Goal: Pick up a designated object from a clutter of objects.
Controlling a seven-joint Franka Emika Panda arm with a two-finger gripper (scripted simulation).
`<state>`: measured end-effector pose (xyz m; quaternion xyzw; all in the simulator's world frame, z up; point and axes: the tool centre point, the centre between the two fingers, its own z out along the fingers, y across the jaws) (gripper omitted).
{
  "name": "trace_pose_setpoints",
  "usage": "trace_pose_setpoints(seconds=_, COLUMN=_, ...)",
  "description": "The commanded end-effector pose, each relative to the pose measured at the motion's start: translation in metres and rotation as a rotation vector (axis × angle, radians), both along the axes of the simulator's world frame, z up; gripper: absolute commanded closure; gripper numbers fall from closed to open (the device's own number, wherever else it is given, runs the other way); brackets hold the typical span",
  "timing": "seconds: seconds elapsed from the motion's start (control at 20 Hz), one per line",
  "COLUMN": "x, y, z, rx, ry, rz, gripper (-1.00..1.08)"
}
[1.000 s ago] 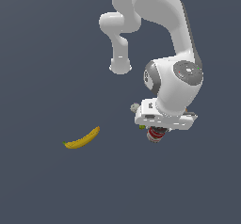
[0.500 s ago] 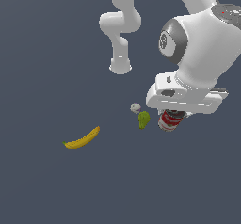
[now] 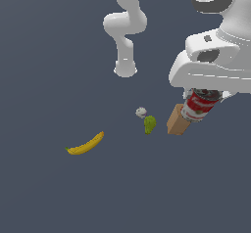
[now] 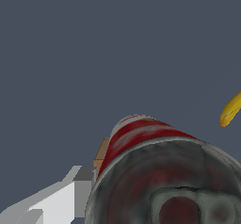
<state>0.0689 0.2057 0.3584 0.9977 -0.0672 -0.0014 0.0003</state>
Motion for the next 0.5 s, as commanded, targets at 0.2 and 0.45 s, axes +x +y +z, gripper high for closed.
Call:
trace_pose_setpoints(seconds=0.2, x=0.002, y=0.010, z=0.045, rx=0.001, ry=-0.003, rz=-0.001, gripper=1.08)
trace_pose_setpoints(seconds=0.45, x=0.004, y=0.015, z=0.063, rx=0.001, ry=-0.003, rz=-0.001, gripper=1.08)
